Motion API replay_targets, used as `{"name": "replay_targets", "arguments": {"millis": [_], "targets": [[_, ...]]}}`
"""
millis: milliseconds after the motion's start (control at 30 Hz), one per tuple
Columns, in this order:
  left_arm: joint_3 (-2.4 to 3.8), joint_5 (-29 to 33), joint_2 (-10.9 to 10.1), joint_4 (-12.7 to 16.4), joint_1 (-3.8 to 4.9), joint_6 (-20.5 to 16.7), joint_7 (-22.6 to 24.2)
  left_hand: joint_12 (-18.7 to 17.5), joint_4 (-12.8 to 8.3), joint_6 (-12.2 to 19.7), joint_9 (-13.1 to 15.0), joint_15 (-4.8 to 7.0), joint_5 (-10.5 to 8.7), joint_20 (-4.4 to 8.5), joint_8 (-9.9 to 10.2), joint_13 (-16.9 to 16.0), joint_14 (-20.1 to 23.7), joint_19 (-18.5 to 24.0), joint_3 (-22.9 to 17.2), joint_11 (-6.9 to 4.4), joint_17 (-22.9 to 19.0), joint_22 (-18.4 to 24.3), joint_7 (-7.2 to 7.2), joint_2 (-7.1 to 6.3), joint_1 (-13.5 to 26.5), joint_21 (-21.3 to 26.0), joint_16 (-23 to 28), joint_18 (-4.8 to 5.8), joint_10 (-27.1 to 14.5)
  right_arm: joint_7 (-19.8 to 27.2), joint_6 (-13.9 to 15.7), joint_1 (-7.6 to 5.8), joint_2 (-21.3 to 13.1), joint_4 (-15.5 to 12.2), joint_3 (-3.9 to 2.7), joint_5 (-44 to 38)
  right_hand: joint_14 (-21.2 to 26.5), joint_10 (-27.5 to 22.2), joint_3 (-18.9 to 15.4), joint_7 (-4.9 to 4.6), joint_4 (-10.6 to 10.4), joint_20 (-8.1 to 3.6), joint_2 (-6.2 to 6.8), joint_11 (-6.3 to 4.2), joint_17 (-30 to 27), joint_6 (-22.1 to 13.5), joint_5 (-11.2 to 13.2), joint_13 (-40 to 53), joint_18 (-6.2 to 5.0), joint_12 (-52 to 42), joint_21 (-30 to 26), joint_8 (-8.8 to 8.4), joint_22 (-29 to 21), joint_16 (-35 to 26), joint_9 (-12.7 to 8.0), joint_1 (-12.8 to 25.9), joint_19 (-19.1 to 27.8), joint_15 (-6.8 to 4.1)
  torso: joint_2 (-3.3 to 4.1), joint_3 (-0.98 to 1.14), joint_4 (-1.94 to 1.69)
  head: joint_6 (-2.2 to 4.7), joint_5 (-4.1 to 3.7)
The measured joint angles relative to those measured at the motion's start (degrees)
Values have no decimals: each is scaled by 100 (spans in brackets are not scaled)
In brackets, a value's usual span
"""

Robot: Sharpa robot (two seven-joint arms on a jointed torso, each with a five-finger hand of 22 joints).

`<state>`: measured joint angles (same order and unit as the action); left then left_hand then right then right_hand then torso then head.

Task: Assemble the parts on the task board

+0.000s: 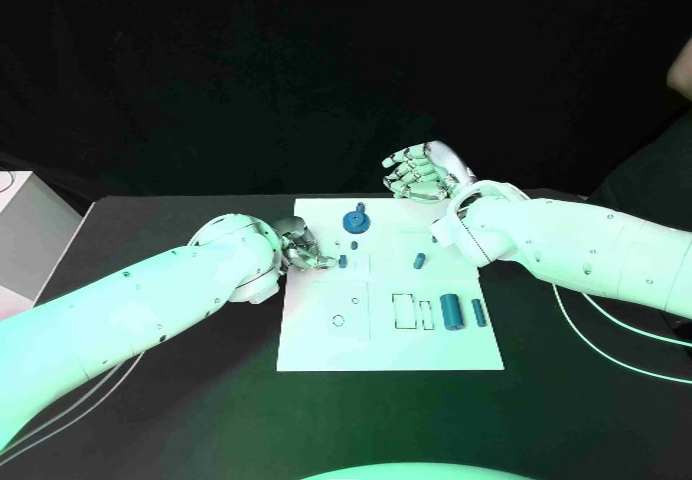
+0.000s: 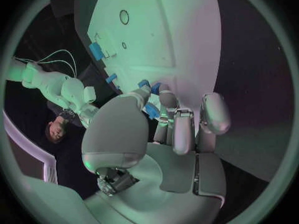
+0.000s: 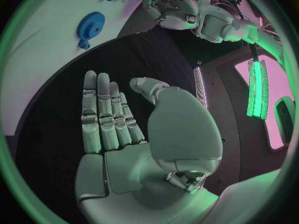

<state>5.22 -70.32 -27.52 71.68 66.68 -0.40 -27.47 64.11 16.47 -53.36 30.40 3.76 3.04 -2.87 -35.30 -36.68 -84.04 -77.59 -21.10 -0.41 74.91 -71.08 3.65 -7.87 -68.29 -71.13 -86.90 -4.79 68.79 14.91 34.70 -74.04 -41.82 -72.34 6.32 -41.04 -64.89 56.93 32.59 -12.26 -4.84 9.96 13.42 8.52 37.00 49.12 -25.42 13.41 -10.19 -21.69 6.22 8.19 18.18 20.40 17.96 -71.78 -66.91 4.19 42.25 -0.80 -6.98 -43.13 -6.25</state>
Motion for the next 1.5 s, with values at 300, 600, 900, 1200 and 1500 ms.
{"name": "replay_targets", "arguments": {"millis": [300, 600, 900, 1200, 1500], "targets": [[8, -28, 0, -1, 2, 16, -5, 23, -11, 21, 16, 0, -6, 21, -30, 28, 0, -22, -741, 0, 0, -3, -18, -229, -366, 0, 0, 0, 0, 0, -4, 1, -2, 0, 0, 2, 0, 0, 0, 7, 0, 0, 0, 0, 0, -10, 0, -1, 0, 0, 0, 0, 0, -8, 0, 0, 0, 0, 0, -2, -1, -7, -5], [16, -30, 17, -9, -3, 34, -5, 24, -47, 24, 52, 0, -32, 21, -98, 40, 0, -22, -1196, -10, 0, -11, -20, -325, -461, 0, 0, 0, -13, 0, -8, 1, -4, 0, 0, 3, 0, 0, 0, 8, 0, 0, 0, 0, 0, -11, 0, -1, 0, 0, 1, 0, 0, -8, 0, 0, 0, 0, 1, -4, -1, -10, -9], [18, 30, 3, 14, -29, 0, 12, 24, 185, 230, 251, 0, 553, 21, -400, 130, 0, -22, -1615, -33, 0, -18, 6, -487, -463, 0, 0, 1, -7, 0, -16, 2, -10, -1, 0, 5, 0, 0, 0, 8, 0, 0, 0, 0, 0, -11, 0, 0, 0, 0, 4, 0, 0, -8, 0, 0, 0, 0, 2, -2, 1, -8, -12], [17, 261, -48, 38, -46, -7, 42, 24, 185, 258, 336, 0, 986, 21, -487, 180, 0, -22, -1615, -12, 0, -18, 34, -424, -311, 0, 0, 0, 16, -1, -30, 6, -12, 1, 0, 5, 0, 0, 0, 10, 0, 0, 0, 0, 0, -10, 0, 0, 0, 0, 4, 0, 1, -8, 0, 0, 0, 0, 3, 1, 3, -2, -16], [178, 767, -52, -81, -62, 204, 50, -4, -160, 322, 325, 0, 1007, 21, -476, 195, 0, -22, -1963, -8, 0, -3, 33, -447, -274, 0, 0, 0, 18, -3, -43, 28, -9, 10, 0, 6, 0, 0, 0, 11, 0, 0, 0, 0, 0, -10, 0, 0, 0, 0, 5, 0, 1, -8, 0, 0, 0, 0, 0, 3, -1, 21, -20]]}}
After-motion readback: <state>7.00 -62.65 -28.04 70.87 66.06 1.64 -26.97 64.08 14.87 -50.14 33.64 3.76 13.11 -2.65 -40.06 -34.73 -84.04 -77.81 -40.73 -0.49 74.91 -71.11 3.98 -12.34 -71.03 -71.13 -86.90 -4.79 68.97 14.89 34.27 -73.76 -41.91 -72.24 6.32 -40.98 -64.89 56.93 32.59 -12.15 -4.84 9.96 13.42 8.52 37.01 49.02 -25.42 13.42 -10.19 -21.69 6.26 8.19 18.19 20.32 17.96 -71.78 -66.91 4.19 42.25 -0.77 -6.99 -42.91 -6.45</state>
